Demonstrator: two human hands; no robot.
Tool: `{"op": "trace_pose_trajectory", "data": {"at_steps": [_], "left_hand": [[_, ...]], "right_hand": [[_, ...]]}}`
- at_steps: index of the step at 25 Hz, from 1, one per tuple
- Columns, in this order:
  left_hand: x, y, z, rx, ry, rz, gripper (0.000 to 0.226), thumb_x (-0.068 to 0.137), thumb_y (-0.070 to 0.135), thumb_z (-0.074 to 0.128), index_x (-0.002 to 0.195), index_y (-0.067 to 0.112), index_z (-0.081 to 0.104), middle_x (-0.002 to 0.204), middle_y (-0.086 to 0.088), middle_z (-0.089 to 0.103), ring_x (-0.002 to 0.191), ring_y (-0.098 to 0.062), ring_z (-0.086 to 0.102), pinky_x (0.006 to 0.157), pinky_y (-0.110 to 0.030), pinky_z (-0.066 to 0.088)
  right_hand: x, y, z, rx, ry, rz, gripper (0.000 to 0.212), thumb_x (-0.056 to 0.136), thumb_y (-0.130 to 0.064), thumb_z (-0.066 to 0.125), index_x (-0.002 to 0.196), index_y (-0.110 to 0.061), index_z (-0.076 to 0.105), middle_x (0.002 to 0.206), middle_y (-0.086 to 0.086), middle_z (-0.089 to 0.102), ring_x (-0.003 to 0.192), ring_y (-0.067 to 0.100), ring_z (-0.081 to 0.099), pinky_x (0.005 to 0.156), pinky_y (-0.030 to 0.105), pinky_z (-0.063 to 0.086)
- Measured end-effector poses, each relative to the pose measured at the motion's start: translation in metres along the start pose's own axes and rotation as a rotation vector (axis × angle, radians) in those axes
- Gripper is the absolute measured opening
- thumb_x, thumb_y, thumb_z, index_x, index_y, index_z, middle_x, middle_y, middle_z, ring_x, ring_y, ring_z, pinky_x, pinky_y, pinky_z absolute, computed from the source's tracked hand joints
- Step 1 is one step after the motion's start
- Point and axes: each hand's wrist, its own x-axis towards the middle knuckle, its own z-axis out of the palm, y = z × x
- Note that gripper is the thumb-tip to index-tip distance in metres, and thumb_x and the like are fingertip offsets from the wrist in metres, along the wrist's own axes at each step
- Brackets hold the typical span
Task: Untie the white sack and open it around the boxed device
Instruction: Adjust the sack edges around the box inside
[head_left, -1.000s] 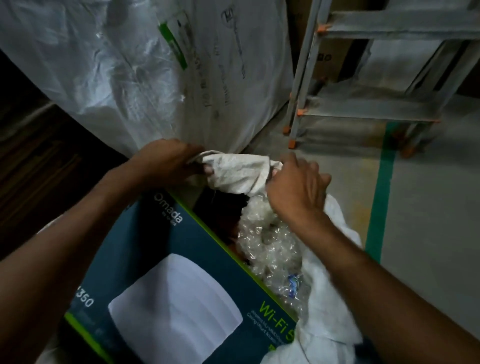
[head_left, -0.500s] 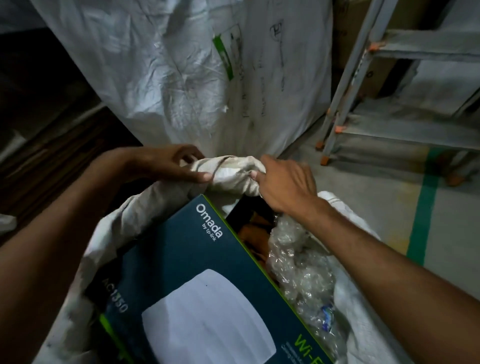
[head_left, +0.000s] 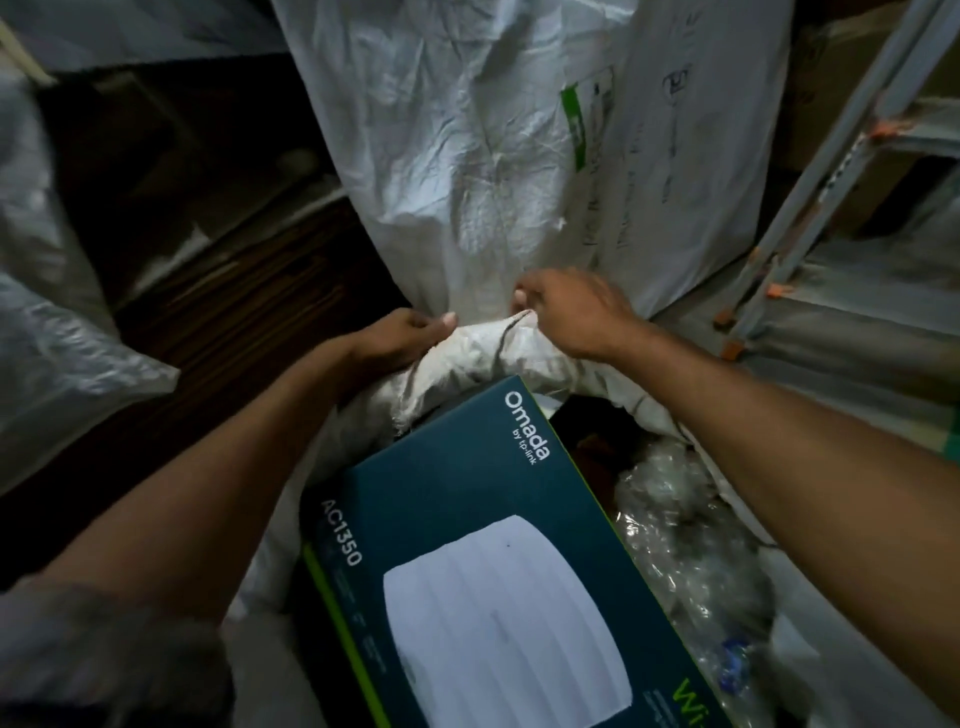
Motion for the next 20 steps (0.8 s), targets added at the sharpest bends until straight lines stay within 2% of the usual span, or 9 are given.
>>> {"op": "trace_pose_trajectory", "data": {"at_steps": [2,4,7,10,12,15,17,18,20], "left_hand": [[-0.012,0.001,-0.007,0.158,0.105,0.043,0.060,0.092,0.069,0.054,0.087,0.012,0.071,0.077,0.001,0.070,0.067,-0.012,0.060,0.065,-0.028,0.048],[-0.034,-0.010,-0.019,0.178,0.164,0.057,0.050,0.092,0.066,0.056,0.088,0.017,0.067,0.079,0.002,0.070,0.067,-0.011,0.059,0.062,-0.028,0.045],[-0.076,-0.032,-0.032,0.324,0.147,0.009,0.043,0.088,0.069,0.056,0.099,0.028,0.068,0.090,0.006,0.070,0.082,-0.014,0.067,0.071,-0.033,0.051],[-0.119,-0.041,-0.039,0.239,0.152,-0.017,0.059,0.072,0.086,0.058,0.102,0.036,0.070,0.093,0.010,0.073,0.087,-0.010,0.070,0.077,-0.036,0.058],[-0.150,-0.048,-0.040,0.210,0.148,-0.029,0.067,0.064,0.089,0.055,0.106,0.039,0.071,0.096,0.014,0.074,0.089,-0.006,0.070,0.080,-0.035,0.059],[-0.165,-0.070,-0.016,0.320,0.257,-0.141,0.043,0.087,0.069,0.058,0.097,0.029,0.071,0.093,0.007,0.072,0.089,-0.016,0.069,0.079,-0.036,0.055],[-0.152,-0.085,0.003,0.392,0.420,-0.189,0.037,0.100,0.046,0.055,0.073,0.020,0.057,0.079,-0.005,0.066,0.079,-0.029,0.064,0.068,-0.037,0.047],[-0.143,-0.096,0.009,0.301,0.475,-0.184,0.040,0.102,0.039,0.055,0.068,0.017,0.052,0.073,-0.007,0.063,0.071,-0.030,0.060,0.064,-0.037,0.042],[-0.131,-0.116,0.006,-0.216,0.456,-0.217,0.037,0.102,0.030,0.057,0.070,0.011,0.063,0.065,-0.008,0.063,0.056,-0.022,0.056,0.060,-0.033,0.041]], "right_hand": [[0.002,-0.014,0.004,0.040,0.056,-0.001,0.022,0.101,-0.039,0.050,0.107,-0.029,0.069,0.110,0.002,0.074,0.104,0.031,0.067,0.079,0.035,0.049],[-0.010,-0.036,0.007,0.137,0.086,-0.155,0.030,0.100,-0.051,0.050,0.109,-0.030,0.069,0.109,-0.005,0.074,0.103,0.023,0.067,0.085,0.038,0.052],[-0.013,-0.061,0.001,0.079,-0.093,-0.390,0.044,0.087,-0.064,0.064,0.125,-0.043,0.066,0.122,-0.015,0.070,0.111,0.009,0.063,0.093,0.034,0.049],[0.008,-0.073,-0.001,0.028,-0.307,-0.378,0.041,0.084,-0.050,0.078,0.123,-0.040,0.070,0.115,-0.013,0.072,0.108,0.007,0.063,0.084,0.025,0.044],[0.017,-0.077,0.006,0.007,-0.340,-0.331,0.032,0.086,-0.041,0.079,0.117,-0.037,0.073,0.099,-0.013,0.068,0.104,0.009,0.065,0.078,0.022,0.039],[0.019,-0.097,0.010,-0.068,-0.376,-0.319,0.027,0.092,-0.034,0.072,0.119,-0.033,0.074,0.094,-0.013,0.065,0.109,0.015,0.066,0.080,0.022,0.038],[0.015,-0.119,0.007,-0.032,-0.452,-0.383,0.039,0.095,-0.041,0.067,0.133,-0.036,0.064,0.121,-0.012,0.067,0.122,0.012,0.059,0.089,0.024,0.037],[0.012,-0.131,0.006,0.001,-0.519,-0.424,0.046,0.094,-0.046,0.068,0.139,-0.039,0.058,0.135,-0.015,0.062,0.126,0.010,0.055,0.094,0.026,0.037],[0.008,-0.151,0.016,-0.068,-0.598,-0.514,0.051,0.090,-0.051,0.071,0.138,-0.038,0.059,0.135,-0.014,0.063,0.124,0.011,0.056,0.091,0.026,0.038]]}}
